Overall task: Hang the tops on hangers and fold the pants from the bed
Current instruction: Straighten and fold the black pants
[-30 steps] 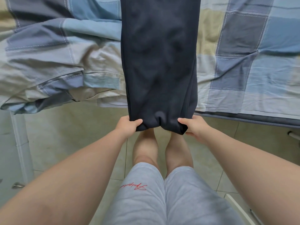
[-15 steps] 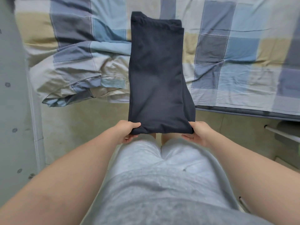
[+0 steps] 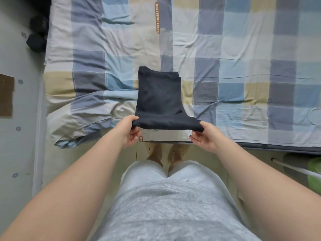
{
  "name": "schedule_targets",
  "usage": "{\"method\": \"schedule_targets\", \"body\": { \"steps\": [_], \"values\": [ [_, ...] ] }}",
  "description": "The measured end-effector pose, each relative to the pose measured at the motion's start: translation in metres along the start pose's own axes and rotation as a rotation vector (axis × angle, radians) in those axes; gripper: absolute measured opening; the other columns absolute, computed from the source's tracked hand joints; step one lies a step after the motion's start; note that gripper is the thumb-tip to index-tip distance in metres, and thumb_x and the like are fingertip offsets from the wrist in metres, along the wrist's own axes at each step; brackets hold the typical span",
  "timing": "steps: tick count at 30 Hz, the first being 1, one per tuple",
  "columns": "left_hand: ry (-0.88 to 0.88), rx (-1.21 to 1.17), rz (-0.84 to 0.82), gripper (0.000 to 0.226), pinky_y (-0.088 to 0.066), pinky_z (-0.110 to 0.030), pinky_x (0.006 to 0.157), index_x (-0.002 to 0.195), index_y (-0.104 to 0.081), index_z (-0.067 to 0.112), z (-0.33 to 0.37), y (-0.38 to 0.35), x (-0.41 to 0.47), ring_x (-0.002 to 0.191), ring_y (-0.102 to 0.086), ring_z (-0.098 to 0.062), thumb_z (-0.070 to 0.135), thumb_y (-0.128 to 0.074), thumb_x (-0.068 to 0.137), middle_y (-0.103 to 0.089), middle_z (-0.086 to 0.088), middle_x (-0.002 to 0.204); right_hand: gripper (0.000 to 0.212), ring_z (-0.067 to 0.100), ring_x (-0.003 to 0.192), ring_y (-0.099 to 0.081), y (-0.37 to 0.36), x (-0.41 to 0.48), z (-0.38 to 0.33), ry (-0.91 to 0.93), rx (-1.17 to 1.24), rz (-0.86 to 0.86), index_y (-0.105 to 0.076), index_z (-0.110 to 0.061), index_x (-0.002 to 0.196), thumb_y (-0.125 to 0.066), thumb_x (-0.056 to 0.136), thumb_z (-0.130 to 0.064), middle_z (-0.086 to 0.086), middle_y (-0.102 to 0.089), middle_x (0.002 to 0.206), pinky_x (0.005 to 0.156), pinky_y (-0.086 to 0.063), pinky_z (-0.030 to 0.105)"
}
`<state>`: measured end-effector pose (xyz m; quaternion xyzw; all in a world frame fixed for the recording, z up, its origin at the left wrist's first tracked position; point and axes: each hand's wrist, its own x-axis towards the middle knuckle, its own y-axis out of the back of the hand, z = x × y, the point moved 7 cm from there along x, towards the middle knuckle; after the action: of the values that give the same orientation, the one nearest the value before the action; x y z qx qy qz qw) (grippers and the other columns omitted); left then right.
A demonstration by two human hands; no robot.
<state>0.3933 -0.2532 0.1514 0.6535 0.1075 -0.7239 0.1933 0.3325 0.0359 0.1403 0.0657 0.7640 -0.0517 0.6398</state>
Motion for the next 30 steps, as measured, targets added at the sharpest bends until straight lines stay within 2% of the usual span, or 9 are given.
{"method": "schedule_targets", "body": {
  "steps": [5, 13, 15, 17, 20, 22, 25, 28, 30],
  "values": [
    [-0.003, -0.133, 0.007, 0.02, -0.04, -0.022, 0.055, 0.083, -0.059, 0.021, 0.061, -0.018, 0.015, 0.062, -0.058, -0.01, 0.04, -0.06, 0.089, -0.056, 0.01, 0.053, 0.017, 0.014, 0.055, -0.058, -0.032, 0.016, -0.061, 0.04, 0.029, -0.001, -0.061, -0.013, 0.089, -0.051, 0.1, -0.022, 0.002, -0.06, 0.052, 0.066, -0.056, 0.032],
    [-0.136, -0.275, 0.029, 0.019, -0.042, -0.024, 0.062, 0.085, -0.061, 0.021, 0.165, -0.041, 0.086, 0.071, -0.063, -0.007, 0.035, -0.054, 0.097, -0.064, 0.012, 0.056, 0.02, 0.01, 0.049, -0.06, -0.092, 0.099, -0.143, 0.101, 0.051, 0.004, -0.064, -0.016, 0.082, -0.051, 0.098, -0.02, 0.001, -0.062, 0.066, 0.068, -0.057, 0.03],
    [-0.201, -0.303, 0.032, 0.021, -0.043, -0.024, 0.065, 0.087, -0.062, 0.021, 0.188, -0.048, 0.111, 0.079, -0.066, -0.008, 0.035, -0.053, 0.099, -0.069, 0.012, 0.061, 0.019, 0.011, 0.059, -0.066, -0.105, 0.129, -0.156, 0.119, 0.053, -0.004, -0.066, -0.016, 0.089, -0.051, 0.098, -0.021, 0.0, -0.068, 0.07, 0.067, -0.057, 0.031],
    [-0.294, -0.282, 0.037, 0.018, -0.045, -0.025, 0.07, 0.096, -0.065, 0.02, 0.205, -0.055, 0.138, 0.088, -0.067, -0.008, 0.035, -0.055, 0.099, -0.075, 0.011, 0.077, 0.019, 0.015, 0.084, -0.071, -0.117, 0.162, -0.163, 0.154, 0.025, -0.032, -0.067, -0.018, 0.106, -0.05, 0.101, -0.026, 0.0, -0.076, 0.088, 0.071, -0.055, 0.033],
    [-0.54, -0.024, 0.124, 0.018, -0.047, -0.026, 0.082, 0.107, -0.068, 0.024, 0.214, -0.065, 0.178, 0.092, -0.062, -0.01, 0.035, -0.06, 0.096, -0.069, 0.011, 0.101, 0.02, 0.018, 0.117, -0.061, -0.13, 0.208, -0.16, 0.255, -0.149, -0.046, -0.06, -0.024, 0.117, -0.053, 0.101, -0.033, -0.006, -0.07, 0.119, 0.091, -0.049, 0.036],
    [-0.768, 0.392, 0.202, 0.033, -0.044, -0.029, 0.098, 0.125, -0.066, 0.026, 0.207, -0.075, 0.201, 0.118, -0.057, -0.013, 0.038, -0.061, 0.095, -0.063, 0.008, 0.127, 0.025, 0.014, 0.125, -0.054, -0.135, 0.229, -0.156, 0.445, -0.345, 0.013, -0.06, -0.026, 0.123, -0.058, 0.098, -0.029, -0.006, -0.061, 0.131, 0.103, -0.042, 0.034],
    [-1.008, 1.099, 0.368, 0.053, -0.019, -0.04, 0.12, 0.147, -0.044, 0.037, 0.18, -0.089, 0.23, 0.152, -0.017, -0.018, 0.049, -0.054, 0.096, -0.024, 0.007, 0.165, 0.046, 0.011, 0.145, -0.029, -0.145, 0.254, -0.139, 0.746, -0.729, 0.043, -0.052, -0.034, 0.142, -0.059, 0.096, -0.029, -0.009, -0.034, 0.158, 0.121, -0.021, 0.036],
    [-1.085, 1.185, 0.411, 0.061, -0.01, -0.044, 0.123, 0.155, -0.026, 0.041, 0.167, -0.088, 0.256, 0.155, -0.003, -0.022, 0.054, -0.042, 0.098, -0.007, 0.007, 0.169, 0.058, 0.013, 0.153, -0.003, -0.147, 0.275, -0.116, 0.91, -1.158, 0.131, -0.03, -0.046, 0.152, -0.052, 0.098, -0.043, -0.015, -0.003, 0.167, 0.119, -0.008, 0.045],
    [-1.11, 1.201, 0.446, 0.063, -0.007, -0.045, 0.123, 0.156, -0.021, 0.043, 0.168, -0.088, 0.271, 0.155, 0.0, -0.023, 0.057, -0.037, 0.098, -0.003, 0.008, 0.169, 0.063, 0.017, 0.154, 0.0, -0.145, 0.287, -0.111, 0.964, -1.231, 0.15, -0.017, -0.047, 0.155, -0.047, 0.099, -0.048, -0.016, 0.006, 0.167, 0.119, -0.01, 0.049]
  ]
}}
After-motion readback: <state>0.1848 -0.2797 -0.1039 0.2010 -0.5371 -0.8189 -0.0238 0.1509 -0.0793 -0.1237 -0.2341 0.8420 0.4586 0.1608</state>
